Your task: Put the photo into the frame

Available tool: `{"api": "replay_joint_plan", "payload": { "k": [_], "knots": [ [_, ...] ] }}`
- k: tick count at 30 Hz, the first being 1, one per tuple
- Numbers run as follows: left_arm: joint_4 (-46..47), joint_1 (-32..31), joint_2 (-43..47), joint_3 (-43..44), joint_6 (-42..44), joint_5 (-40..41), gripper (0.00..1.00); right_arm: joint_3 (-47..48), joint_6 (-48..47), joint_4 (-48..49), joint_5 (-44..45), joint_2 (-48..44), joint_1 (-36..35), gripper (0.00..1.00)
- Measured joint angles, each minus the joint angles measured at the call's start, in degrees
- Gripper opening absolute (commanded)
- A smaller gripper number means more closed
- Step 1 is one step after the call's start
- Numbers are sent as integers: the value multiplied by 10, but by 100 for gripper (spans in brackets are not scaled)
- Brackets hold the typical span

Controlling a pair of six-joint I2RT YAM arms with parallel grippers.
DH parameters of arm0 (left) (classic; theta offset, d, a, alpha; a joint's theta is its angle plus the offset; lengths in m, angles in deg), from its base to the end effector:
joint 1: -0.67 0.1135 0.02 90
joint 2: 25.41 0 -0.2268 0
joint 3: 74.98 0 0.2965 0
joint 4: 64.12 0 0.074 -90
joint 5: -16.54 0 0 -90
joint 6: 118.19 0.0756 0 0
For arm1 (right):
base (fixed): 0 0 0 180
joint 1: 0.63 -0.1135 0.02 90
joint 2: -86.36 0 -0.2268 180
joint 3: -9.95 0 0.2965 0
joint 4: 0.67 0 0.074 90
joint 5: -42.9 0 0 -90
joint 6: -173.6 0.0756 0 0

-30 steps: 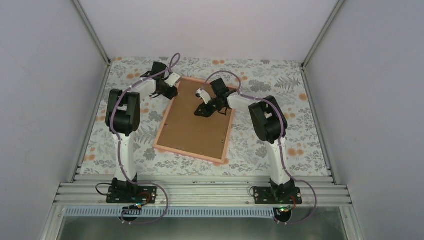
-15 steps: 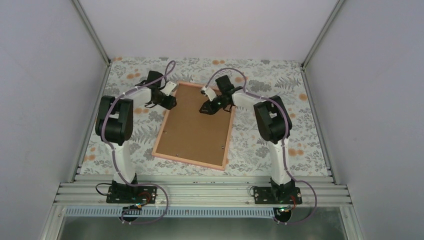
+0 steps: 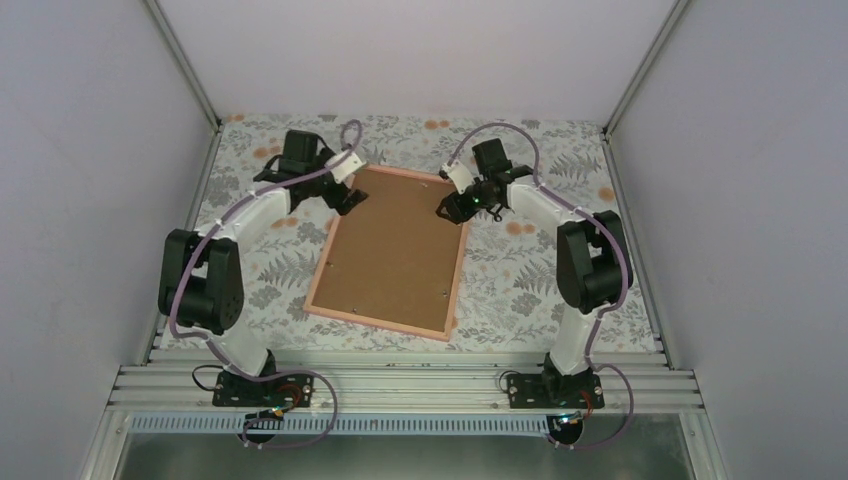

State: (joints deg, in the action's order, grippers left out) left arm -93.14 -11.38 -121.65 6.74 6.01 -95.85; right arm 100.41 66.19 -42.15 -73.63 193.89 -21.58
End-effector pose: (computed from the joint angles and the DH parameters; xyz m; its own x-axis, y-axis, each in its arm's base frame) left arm 0.4204 -0.1192 0.1655 -0.2969 0.5948 -0.7470 0.7617 0.6194 0.1904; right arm 0.4041 0.1909 0.1219 -0.5994 -0.5161 -0.6119 -0.7513 0.6265 0.2075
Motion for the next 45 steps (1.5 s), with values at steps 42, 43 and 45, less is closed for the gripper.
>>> {"api": "replay_joint_plan", "payload": {
  "k": [42,43,45],
  "knots": [
    [-27,-127,-90,-81,100,48,73,41,-192,-68,295,91,-43,16],
    [-27,-127,-90,-81,100,48,73,41,-199,-69,298,91,-43,16],
    [-26,-128,-90,-81,102,47,73,42,-211,-69,306,91,-46,16]
  ]
}}
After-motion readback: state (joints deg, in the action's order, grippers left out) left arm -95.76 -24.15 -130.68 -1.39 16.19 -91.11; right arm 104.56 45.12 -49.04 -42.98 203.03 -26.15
